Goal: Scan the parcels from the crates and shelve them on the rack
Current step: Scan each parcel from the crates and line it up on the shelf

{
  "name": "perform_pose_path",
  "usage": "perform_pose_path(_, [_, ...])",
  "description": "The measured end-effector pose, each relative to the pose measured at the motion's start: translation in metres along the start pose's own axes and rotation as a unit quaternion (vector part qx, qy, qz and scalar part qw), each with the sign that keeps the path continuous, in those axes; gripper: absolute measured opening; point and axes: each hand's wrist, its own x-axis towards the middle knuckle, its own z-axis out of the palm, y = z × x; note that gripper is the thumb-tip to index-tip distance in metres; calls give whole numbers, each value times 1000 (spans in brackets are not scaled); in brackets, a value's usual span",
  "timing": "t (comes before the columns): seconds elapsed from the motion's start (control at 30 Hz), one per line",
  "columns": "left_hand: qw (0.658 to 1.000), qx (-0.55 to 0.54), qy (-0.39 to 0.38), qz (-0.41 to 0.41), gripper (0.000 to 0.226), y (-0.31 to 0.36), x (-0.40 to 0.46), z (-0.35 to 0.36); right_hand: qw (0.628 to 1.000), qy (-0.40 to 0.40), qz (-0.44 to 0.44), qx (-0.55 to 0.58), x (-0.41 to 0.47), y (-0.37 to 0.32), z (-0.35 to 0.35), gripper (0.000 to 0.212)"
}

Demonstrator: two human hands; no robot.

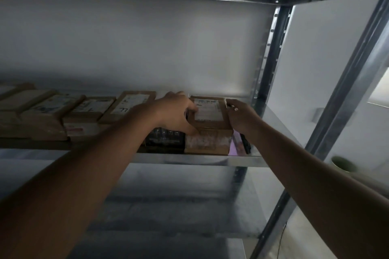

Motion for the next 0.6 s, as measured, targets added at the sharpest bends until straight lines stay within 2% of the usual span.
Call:
perform_pose_path(0.13, [1000,19,-4,14,80,3,-2,1,992,79,-63,-80,-13,-5,-4,46])
perform_pose_path(0.27, [1000,15,10,12,66,6,-3,4,985,88,-110,-98,-29,-6,-9,51])
perform_pose_path(0.37, [995,-53,76,27,47,14,-2,13,976,100,-115,-157,-50,-6,-18,50])
perform_pose_path(0.43, [990,-64,112,53,43,24,0,19,968,119,-114,-189,-68,-6,-27,45])
perform_pose_path(0.6, [982,-35,121,139,42,68,9,34,951,171,-79,-245,-116,13,-55,46])
